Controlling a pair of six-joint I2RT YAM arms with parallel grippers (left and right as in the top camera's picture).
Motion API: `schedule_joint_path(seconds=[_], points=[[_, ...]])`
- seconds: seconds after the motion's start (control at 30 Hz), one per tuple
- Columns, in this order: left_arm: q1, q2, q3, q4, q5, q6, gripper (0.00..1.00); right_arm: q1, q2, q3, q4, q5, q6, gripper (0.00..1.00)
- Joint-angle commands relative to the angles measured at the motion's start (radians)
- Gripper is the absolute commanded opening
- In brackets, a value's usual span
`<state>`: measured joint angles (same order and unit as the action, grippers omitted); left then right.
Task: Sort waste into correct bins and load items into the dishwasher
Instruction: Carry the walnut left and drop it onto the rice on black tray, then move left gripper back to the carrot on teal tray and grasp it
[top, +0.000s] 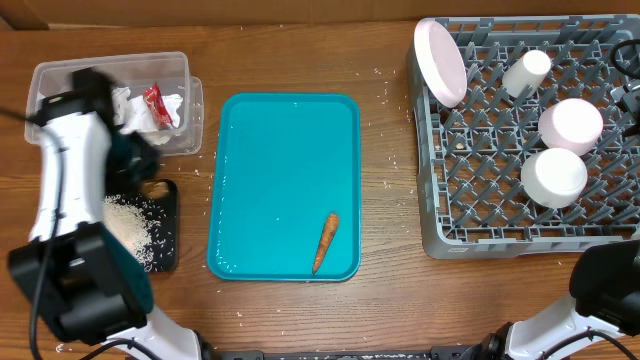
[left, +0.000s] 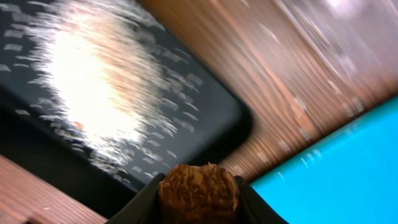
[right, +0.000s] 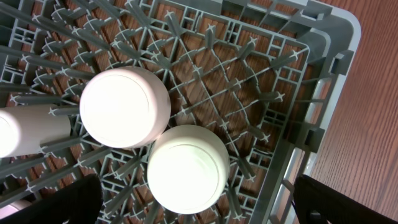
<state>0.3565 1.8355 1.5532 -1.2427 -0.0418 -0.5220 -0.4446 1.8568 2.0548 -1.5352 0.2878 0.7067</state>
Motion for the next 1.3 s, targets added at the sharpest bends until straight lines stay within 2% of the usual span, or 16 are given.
schedule_joint_path(seconds=[0.0,0.23,0.33,0.37,0.4,0.43,0.63,0.8,0.93,1.03,1.1,1.23,1.27], points=[[0.098,0.003,-0.048,0.027,-0.017,-0.039,0.34,0.000,-0.014,0.002,0.005,0.007,-0.001,1.00],[0.224,0.003,-0.194,0.173,-0.013,-0.069,0.38,0.000,-0.014,0.002,0.005,0.007,-0.001,1.00],[0.240,0.003,-0.214,0.190,-0.014,-0.069,0.44,0.000,-0.014,0.002,0.005,0.007,-0.001,1.00],[0.240,0.003,-0.214,0.193,-0.015,-0.069,0.57,0.000,-0.014,0.002,0.005,0.007,-0.001,1.00],[0.240,0.003,-0.214,0.196,-0.014,-0.069,0.64,0.000,-0.014,0.002,0.005,0.007,-0.001,1.00],[0.239,0.003,-0.214,0.198,-0.013,-0.069,0.66,0.000,-0.014,0.002,0.005,0.007,0.000,1.00],[0.219,0.000,-0.200,0.177,0.070,-0.056,0.66,0.000,-0.014,0.002,0.005,0.007,-0.001,1.00],[0.171,-0.019,-0.158,0.117,0.228,0.028,0.64,0.000,-0.014,0.002,0.005,0.007,-0.001,1.00],[0.063,-0.063,-0.154,0.092,0.372,0.100,0.64,0.000,-0.014,0.002,0.005,0.007,-0.001,1.00],[-0.087,-0.087,-0.154,0.074,0.490,0.183,0.68,0.000,-0.014,0.002,0.005,0.007,-0.001,1.00],[-0.206,-0.089,-0.155,0.072,0.502,0.188,0.72,0.000,-0.014,0.002,0.005,0.007,-0.001,1.00],[-0.451,-0.080,-0.160,0.111,0.435,0.185,0.80,0.000,-0.014,0.002,0.005,0.007,-0.001,1.00],[-0.562,-0.069,-0.160,0.141,0.409,0.177,0.83,0.000,-0.014,0.002,0.005,0.007,-0.001,1.00]])
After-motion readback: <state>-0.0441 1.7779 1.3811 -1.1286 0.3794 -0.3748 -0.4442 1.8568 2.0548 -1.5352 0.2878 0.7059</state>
